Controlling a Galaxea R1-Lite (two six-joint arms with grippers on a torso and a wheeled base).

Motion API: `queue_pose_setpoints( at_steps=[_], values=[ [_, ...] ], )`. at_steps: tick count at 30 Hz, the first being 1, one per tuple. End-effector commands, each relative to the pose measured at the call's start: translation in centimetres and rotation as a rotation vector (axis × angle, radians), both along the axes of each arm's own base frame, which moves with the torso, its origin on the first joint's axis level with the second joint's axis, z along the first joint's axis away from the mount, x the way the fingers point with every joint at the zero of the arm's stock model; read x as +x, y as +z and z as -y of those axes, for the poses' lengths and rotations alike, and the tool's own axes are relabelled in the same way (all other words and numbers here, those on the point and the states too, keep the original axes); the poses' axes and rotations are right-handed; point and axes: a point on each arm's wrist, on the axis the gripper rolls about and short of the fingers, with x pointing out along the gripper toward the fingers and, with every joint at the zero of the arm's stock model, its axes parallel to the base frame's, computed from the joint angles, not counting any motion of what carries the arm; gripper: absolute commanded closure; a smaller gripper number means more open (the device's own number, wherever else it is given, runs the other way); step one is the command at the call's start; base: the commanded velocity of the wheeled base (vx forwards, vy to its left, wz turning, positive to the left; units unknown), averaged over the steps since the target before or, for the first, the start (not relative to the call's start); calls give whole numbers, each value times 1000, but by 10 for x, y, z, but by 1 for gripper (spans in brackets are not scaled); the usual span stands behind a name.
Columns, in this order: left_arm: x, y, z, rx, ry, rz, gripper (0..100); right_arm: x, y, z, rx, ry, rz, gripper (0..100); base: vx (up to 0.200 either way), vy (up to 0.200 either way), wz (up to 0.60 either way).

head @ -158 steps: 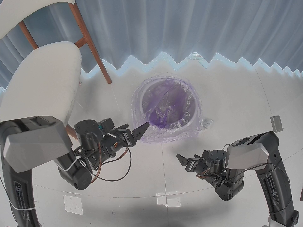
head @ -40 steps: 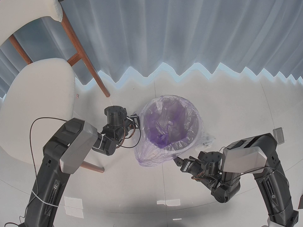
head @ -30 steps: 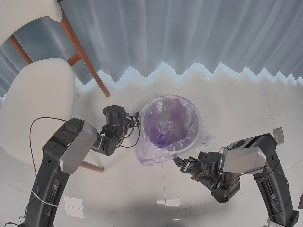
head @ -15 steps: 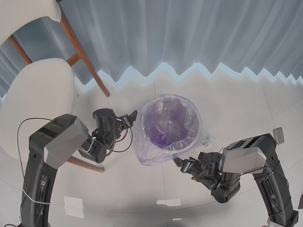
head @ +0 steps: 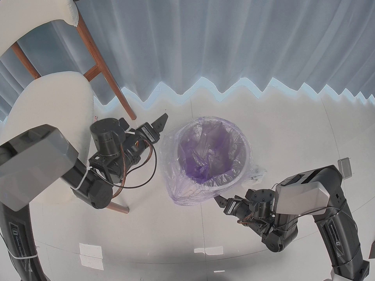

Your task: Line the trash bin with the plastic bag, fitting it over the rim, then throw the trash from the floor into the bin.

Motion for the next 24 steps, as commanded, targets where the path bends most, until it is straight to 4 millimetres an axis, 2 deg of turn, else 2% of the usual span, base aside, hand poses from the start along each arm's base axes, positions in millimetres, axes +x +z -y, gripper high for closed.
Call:
queue_pose_setpoints(
  at_steps=[1,2,3,4,5,7,10,12,13,15,17,21,24],
  values=[
    [-69,81,11,-101,-105,186,0,-5,24,-3,23,10,45,0,0,0,0],
    [-75,83,12,-104,-117,193,0,-7,28,-3,26,10,46,0,0,0,0],
    [-95,90,15,-119,-157,231,0,-15,45,-2,48,14,53,0,0,0,0],
    [-96,92,15,-122,-159,239,0,-16,46,-2,50,15,52,0,0,0,0],
    [-113,103,19,-143,-197,295,0,-29,65,-2,88,28,51,0,0,0,0],
    [-125,112,26,-157,-231,331,0,-43,82,-1,113,57,51,0,0,0,0],
    [-130,113,32,-160,-252,336,0,-58,101,3,119,95,63,0,0,0,0],
    [-129,113,30,-156,-249,338,0,-64,107,6,115,97,69,0,0,0,0],
    [-125,111,28,-141,-247,340,0,-72,117,10,98,107,87,0,0,0,0],
    [-125,110,28,-137,-268,343,0,-77,119,12,81,132,89,0,0,0,0],
    [-125,106,27,-127,-285,341,0,-81,113,13,40,156,69,0,0,0,0],
    [-126,103,29,-133,-291,361,0,-75,78,10,-63,166,1,0,0,0,0],
    [-127,107,28,-139,-290,372,0,-73,81,12,-86,127,22,0,0,0,0]
  ],
)
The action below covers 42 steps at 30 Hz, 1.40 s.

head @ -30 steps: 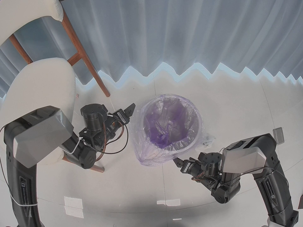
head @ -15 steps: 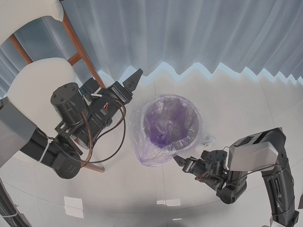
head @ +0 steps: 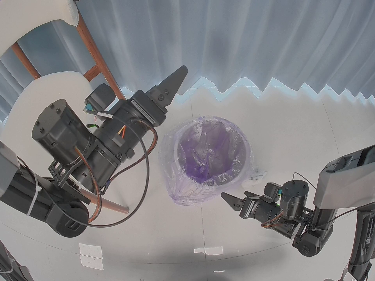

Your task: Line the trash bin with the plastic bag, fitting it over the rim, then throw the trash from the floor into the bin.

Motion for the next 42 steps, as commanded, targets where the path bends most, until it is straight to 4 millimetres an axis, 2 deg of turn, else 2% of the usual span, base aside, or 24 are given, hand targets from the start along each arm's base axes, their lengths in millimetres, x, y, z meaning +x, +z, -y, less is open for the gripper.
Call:
queue_pose_setpoints(
  at_steps=[1,2,4,6,8,10,14,20,24,27,30,35,37,42],
  values=[
    [-5,3,-2,-9,-9,25,0,1,-9,1,-64,-20,9,0,0,0,0],
    [-5,4,-2,-11,-8,29,0,0,-2,2,-53,-19,26,0,0,0,0],
    [-5,4,-2,-11,-8,29,0,0,-2,2,-53,-19,26,0,0,0,0],
    [-7,-2,-6,4,-12,7,0,-6,19,3,-2,-24,69,0,0,0,0],
    [-10,-11,-9,42,-69,-12,0,-6,29,1,38,-25,91,0,0,0,0],
    [-15,-18,-11,71,-129,-30,0,-3,33,0,59,-28,107,0,-200,0,0],
    [-24,-16,-14,47,-201,-57,0,0,35,-1,85,-36,111,0,-200,0,0],
    [-24,-17,-14,37,-211,-70,0,7,40,-1,104,-47,139,0,-200,0,0],
    [-24,-16,-14,38,-204,-65,0,24,50,13,113,-104,199,0,-200,0,0],
    [-27,-7,-18,27,-195,-26,0,47,64,35,116,-180,287,0,-133,0,0],
    [-24,2,-23,17,-181,6,0,67,69,46,104,-212,345,0,0,0,0],
    [-20,3,-29,16,-161,13,0,93,56,56,65,-199,373,0,0,0,0],
    [-20,0,-28,29,-178,6,0,111,46,60,61,-189,390,0,0,0,0],
    [-22,-4,-28,43,-191,-4,0,137,35,62,68,-170,430,0,0,0,0]
  ],
)
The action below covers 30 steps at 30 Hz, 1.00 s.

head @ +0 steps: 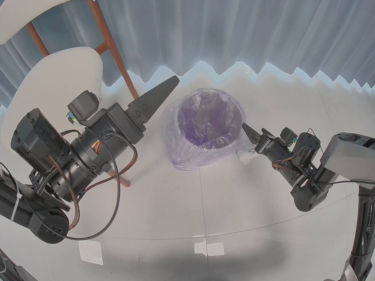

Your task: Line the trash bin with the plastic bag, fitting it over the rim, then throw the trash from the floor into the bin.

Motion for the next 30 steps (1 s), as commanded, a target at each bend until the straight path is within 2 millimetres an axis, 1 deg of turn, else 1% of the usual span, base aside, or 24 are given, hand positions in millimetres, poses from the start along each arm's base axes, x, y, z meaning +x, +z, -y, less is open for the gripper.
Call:
queue_pose_setpoints(
  at_steps=[1,4,10,11,14,19,20,23,26,30],
  values=[
    [-2,-4,-1,21,-5,-1,0,37,-29,9,-15,-3,31,0,0,0,0],
    [-2,-5,-1,38,4,9,0,49,-28,13,-13,3,68,0,0,0,0],
    [-2,-8,-2,68,25,26,0,63,-29,21,-13,-9,110,0,0,0,0],
    [-2,-11,-5,90,38,27,0,65,-31,25,-13,-16,112,0,0,0,0],
    [-1,-13,-10,123,48,47,0,66,-33,26,-13,-19,108,0,0,0,0],
    [-6,-14,-12,141,3,56,0,66,-34,28,-14,-22,105,0,200,0,0],
    [-7,-17,-12,151,-10,49,0,66,-35,28,-15,-22,102,0,200,0,0],
    [-7,-17,-11,150,-11,51,0,67,-37,28,-15,-22,101,0,200,0,0],
    [-6,-12,-10,138,-4,67,0,68,-37,28,-17,-18,100,0,0,0,0],
    [-5,-12,-10,138,-2,70,0,73,-41,29,-16,-16,103,0,0,0,0]
  ],
)
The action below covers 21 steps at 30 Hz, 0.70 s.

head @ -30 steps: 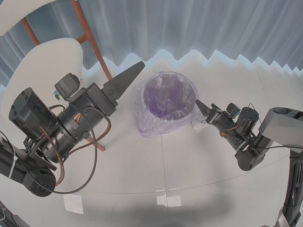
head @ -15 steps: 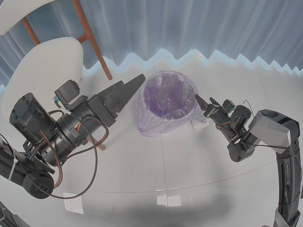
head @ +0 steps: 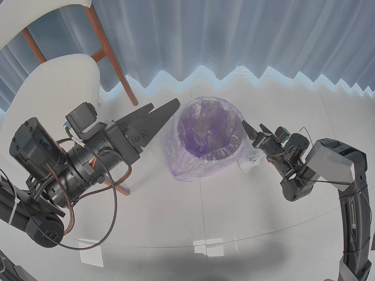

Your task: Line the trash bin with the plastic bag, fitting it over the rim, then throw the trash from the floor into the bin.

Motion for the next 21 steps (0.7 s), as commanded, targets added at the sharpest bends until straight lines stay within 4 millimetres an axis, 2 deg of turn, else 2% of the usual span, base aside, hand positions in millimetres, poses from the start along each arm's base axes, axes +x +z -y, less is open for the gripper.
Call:
queue_pose_setpoints(
  at_steps=[1,6,7,21],
  values=[
    [0,1,0,-2,2,3,0,6,-5,0,1,-1,6,0,0,0,0],
    [-2,-1,1,3,-5,-4,0,11,-7,-1,3,-1,21,0,0,0,0],
    [-2,-1,1,3,-5,-4,0,11,-8,-1,3,-1,21,100,0,0,0],
    [-1,-6,2,14,-8,-17,0,14,-19,3,1,-8,6,100,0,0,0]
  ],
)
